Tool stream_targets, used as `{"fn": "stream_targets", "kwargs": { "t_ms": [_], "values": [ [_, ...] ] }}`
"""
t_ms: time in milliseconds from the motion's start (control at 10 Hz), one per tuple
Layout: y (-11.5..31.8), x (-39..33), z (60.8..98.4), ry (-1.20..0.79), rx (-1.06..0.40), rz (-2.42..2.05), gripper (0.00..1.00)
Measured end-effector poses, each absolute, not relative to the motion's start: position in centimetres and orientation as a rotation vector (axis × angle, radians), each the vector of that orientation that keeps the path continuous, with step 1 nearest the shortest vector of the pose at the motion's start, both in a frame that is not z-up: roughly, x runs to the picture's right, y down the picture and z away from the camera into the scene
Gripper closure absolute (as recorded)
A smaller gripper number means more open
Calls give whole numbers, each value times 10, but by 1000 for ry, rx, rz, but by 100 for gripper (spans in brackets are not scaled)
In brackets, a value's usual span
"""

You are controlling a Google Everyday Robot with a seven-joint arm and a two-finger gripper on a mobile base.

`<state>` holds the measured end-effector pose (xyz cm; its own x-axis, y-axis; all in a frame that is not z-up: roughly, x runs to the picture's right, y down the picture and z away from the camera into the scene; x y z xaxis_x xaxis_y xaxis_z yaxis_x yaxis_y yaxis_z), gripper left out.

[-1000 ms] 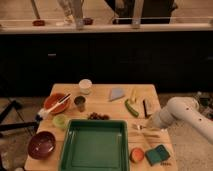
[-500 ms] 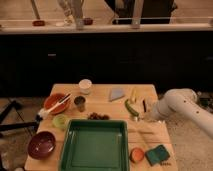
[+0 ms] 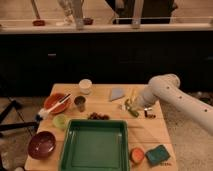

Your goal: Place fork in paper cup

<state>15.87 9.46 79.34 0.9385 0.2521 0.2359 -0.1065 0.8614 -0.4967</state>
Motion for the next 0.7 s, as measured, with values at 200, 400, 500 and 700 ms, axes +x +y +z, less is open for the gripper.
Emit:
{"fn": "stream_targets", "kwargs": {
  "t_ms": [200,400,500,700],
  "values": [
    [86,143,794,-321,-507,189,100],
    [87,146,793,-319,-506,193,100],
    [87,145,794,-320,-507,191,100],
    [87,143,794,-321,-507,190,100]
  ]
}}
